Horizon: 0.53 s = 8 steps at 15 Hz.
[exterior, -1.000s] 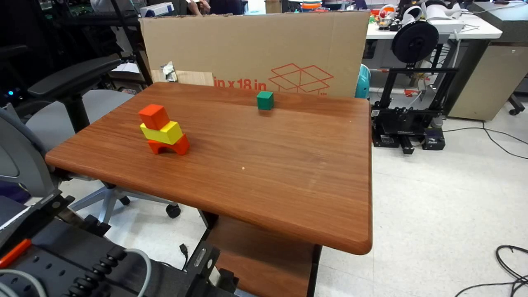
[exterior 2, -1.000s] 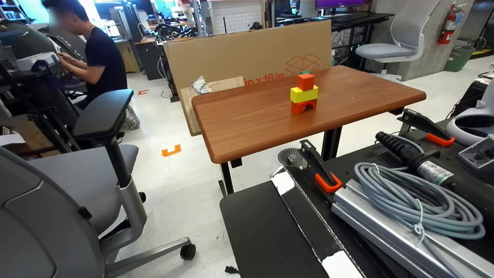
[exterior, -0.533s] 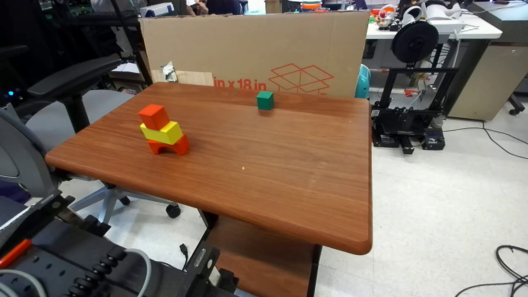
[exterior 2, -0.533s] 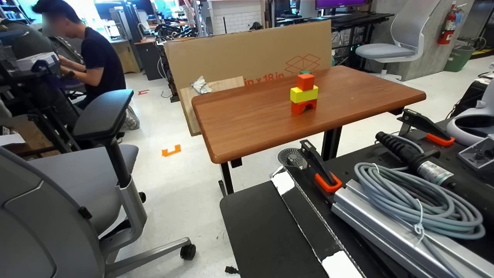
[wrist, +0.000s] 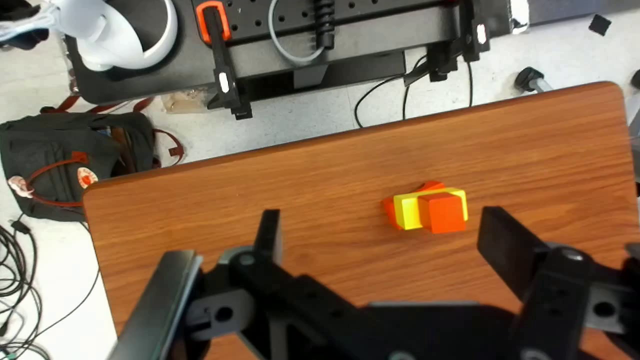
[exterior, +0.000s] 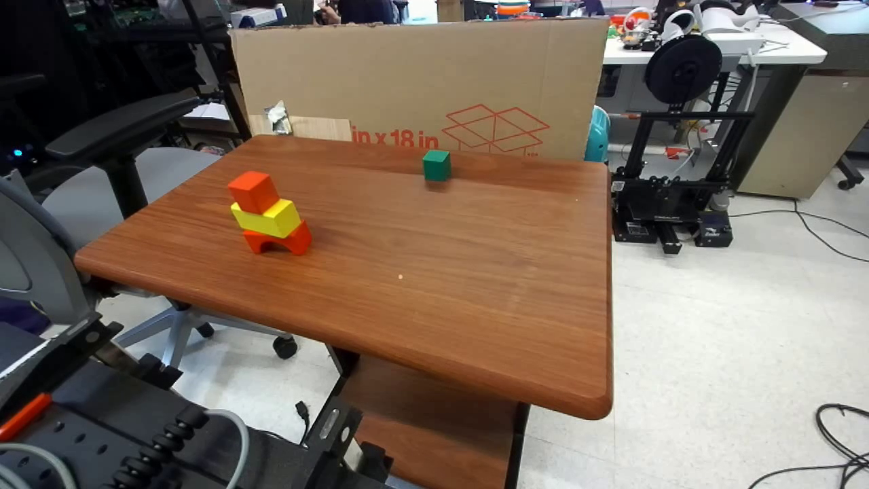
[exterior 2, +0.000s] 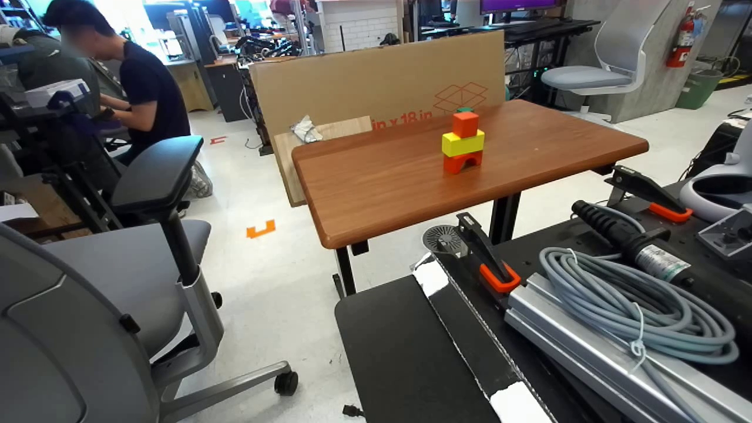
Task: Put the green block on top of the other blocks
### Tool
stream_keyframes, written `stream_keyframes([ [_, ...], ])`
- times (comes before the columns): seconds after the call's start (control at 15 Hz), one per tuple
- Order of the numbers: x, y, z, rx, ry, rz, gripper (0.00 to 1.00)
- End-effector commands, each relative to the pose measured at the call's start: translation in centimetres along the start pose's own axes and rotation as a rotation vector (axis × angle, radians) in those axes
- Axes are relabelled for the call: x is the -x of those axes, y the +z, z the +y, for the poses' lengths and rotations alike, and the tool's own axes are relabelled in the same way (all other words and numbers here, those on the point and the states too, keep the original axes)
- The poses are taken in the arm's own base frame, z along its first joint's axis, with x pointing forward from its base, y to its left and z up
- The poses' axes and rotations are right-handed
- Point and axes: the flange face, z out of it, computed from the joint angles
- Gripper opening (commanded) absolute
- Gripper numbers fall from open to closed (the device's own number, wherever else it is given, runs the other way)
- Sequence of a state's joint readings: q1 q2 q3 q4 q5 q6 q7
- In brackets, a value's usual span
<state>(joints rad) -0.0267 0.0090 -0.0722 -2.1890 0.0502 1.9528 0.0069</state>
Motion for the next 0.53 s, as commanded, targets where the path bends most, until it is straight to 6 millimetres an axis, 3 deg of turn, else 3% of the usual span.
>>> stream_keyframes([
  [0.0, -5.0, 1.2, 1.4, 0.037, 0.033, 0.002, 1.0],
  [0.47, -12.3, 3.9, 2.0, 0.108, 0.047, 0.097, 1.0],
])
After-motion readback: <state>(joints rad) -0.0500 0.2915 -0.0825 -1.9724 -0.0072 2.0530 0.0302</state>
